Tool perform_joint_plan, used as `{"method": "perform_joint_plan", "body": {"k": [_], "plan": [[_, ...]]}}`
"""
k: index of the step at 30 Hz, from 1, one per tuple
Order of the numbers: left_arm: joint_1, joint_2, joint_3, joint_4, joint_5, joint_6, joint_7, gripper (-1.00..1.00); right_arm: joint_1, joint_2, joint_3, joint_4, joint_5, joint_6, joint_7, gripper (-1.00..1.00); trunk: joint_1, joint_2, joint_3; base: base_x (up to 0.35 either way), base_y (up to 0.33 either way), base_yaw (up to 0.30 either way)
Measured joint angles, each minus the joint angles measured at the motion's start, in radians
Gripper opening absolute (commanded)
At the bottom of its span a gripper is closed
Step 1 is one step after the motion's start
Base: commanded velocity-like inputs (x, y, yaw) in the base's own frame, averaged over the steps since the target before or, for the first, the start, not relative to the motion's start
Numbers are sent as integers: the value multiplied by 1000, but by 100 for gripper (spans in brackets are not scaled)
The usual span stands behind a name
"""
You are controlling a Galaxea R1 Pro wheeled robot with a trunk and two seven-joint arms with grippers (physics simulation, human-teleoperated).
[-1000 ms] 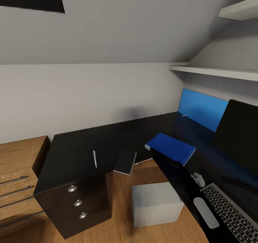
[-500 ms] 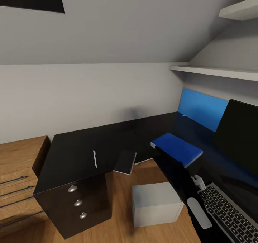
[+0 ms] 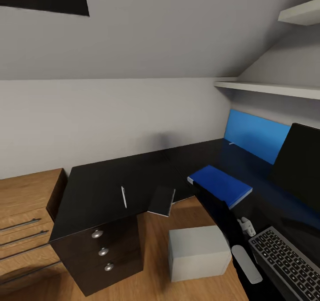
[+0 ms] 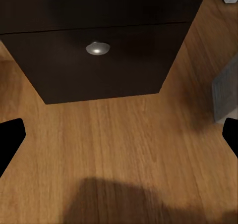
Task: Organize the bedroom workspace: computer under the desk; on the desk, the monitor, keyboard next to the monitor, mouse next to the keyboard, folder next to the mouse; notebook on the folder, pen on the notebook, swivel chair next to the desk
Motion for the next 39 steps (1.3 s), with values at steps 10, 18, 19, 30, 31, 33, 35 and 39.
{"method": "perform_joint_plan", "body": {"k": [10, 18, 19, 30, 31, 33, 35, 39], "plan": [[0, 0, 0, 0, 0, -1, 0, 100, 0, 1, 0, 0, -1, -1, -33, -100, 0, 0, 0, 0, 3, 0], [0, 0, 0, 0, 0, -1, 0, 100, 0, 1, 0, 0, 0, -2, -71, -100, 0, 0, 0, 0, 0, 0], [0, 0, -1, 0, 0, -1, 0, 100, 0, 1, 0, 0, 0, -2, -75, -100, 0, 0, 0, 0, 0, 0], [0, 0, -1, 0, 0, -1, 0, 100, 0, 1, 0, 0, 0, -2, -83, -100, 0, 0, 0, 0, 0, 0], [0, 0, -1, 0, 0, -1, 0, 100, 0, 1, 0, 0, 0, -2, -84, -100, 0, 0, 0, 0, 0, 0], [0, 0, -1, -1, 0, -1, 0, 100, 0, 1, 0, 0, 0, -2, -86, -100, 0, 0, 0, 0, 0, 0], [0, 0, -1, 0, 0, -1, 0, 100, 0, 1, 1, 0, 0, -2, -89, -100, 0, 0, 0, 0, 0, 0], [0, 0, -1, 0, 0, -1, 0, 100, 0, 1, 0, 0, 1, -2, -91, -100, 0, 0, 0, 0, 0, 0]]}}
